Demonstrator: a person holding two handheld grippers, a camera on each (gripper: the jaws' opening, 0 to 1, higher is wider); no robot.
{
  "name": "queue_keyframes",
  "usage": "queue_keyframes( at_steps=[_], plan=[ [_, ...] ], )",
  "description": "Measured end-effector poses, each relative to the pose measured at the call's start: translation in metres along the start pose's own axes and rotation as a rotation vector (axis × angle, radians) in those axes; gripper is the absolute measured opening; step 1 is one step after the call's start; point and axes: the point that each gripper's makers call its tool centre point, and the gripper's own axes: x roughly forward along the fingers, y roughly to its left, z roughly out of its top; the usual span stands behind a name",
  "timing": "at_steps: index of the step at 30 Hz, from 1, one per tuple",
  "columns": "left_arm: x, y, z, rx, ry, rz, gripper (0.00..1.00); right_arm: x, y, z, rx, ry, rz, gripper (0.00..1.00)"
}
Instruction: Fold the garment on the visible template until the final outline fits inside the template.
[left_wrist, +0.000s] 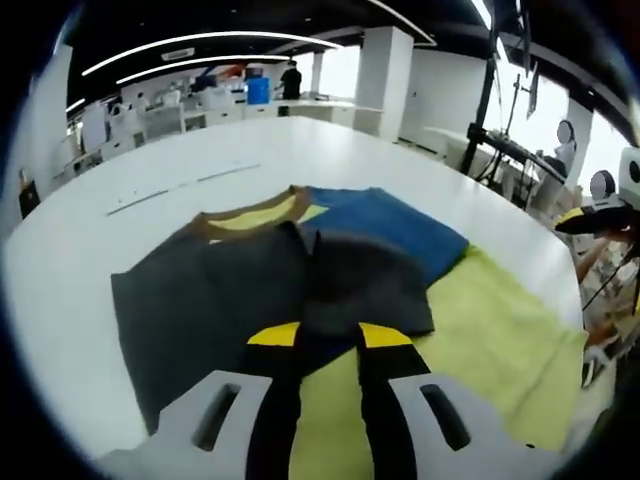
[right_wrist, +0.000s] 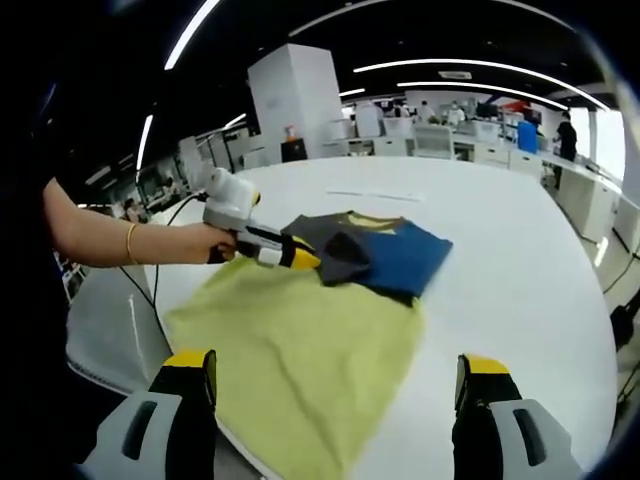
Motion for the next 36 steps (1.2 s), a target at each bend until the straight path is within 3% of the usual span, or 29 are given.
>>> queue_keyframes(
  at_steps=[2,5,13,22,36],
  plan=[
    [0.001,0.002,0.000,-0.081,-0.003,0.006,0.12,0.000,0.000,0.000,0.000,0.000,-0.002,0.99],
    [0.002,0.004,0.000,-0.086,0.004,0.002,0.04,0.000,0.001,-0.001,-0.002,0.003,-0.002,0.99],
    [-0.001,-0.002,0.007,-0.084,-0.001,-0.014,0.01,-0.002,-0.001,-0.002,-0.005,0.002,-0.010,0.99],
    [-0.005,-0.032,0.052,-0.045,-0.099,-0.115,0.00,-0.001,0.000,-0.003,-0.003,0.002,-0.006,0.99],
    [0.024,-0.056,0.090,-0.034,-0.125,-0.181,0.00,-0.008,-0.010,-0.007,0.012,-0.002,-0.035,0.99]
  ],
)
